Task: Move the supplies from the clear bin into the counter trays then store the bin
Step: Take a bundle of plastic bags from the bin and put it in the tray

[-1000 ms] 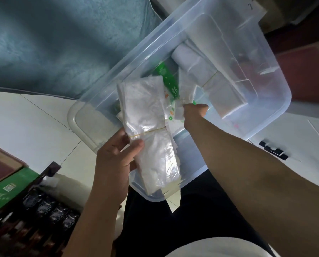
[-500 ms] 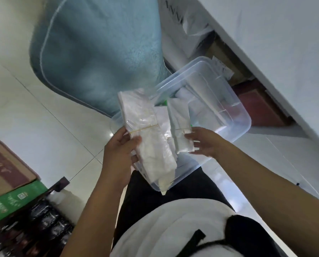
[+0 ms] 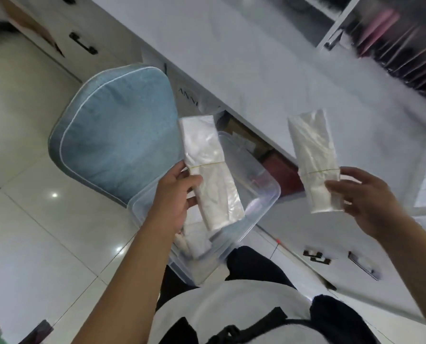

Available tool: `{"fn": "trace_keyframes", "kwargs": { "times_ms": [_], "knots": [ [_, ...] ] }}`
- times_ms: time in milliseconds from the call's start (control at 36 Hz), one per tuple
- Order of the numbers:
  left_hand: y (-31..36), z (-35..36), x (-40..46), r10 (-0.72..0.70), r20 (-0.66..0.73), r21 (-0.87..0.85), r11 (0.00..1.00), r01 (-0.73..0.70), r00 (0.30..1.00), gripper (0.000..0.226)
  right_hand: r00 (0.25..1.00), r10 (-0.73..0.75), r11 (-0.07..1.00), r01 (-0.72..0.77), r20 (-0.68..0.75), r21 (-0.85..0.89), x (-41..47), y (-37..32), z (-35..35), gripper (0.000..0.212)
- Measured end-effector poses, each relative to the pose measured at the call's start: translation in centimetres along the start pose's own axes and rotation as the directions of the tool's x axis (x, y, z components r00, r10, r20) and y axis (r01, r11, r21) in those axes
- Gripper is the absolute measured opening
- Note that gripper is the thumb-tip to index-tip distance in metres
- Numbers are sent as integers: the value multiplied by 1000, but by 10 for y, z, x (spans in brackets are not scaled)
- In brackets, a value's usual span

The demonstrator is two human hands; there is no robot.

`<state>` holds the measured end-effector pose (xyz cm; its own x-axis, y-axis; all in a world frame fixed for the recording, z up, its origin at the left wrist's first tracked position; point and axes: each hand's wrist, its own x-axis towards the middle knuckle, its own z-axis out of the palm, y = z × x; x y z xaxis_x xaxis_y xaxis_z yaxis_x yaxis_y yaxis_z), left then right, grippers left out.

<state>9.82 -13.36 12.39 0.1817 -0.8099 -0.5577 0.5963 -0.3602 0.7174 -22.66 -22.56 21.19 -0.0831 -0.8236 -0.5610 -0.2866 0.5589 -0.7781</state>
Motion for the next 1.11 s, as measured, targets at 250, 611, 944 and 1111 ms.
{"fn": "trace_keyframes", "kwargs": {
  "times_ms": [250,611,944,1111],
  "knots": [
    [-47,77,-10,27,-8,-27,999,-27,1000,44,999,-2,990,-3,-34,-142,102,-18,-91,32],
    [-105,224,15,60,-152,-121,990,-79,987,45,829,-419,267,502,370,-823,199,-8,-150,54],
    [-118,295,38,10,-274,-38,999,-22,962,44,781,-406,-120,469,475,-875,217,-5,-113,39],
    [-110,318,54,26,-315,13,1000,-24,949,54,838,-358,92,469,411,-878,227,-26,-118,10]
  ]
}}
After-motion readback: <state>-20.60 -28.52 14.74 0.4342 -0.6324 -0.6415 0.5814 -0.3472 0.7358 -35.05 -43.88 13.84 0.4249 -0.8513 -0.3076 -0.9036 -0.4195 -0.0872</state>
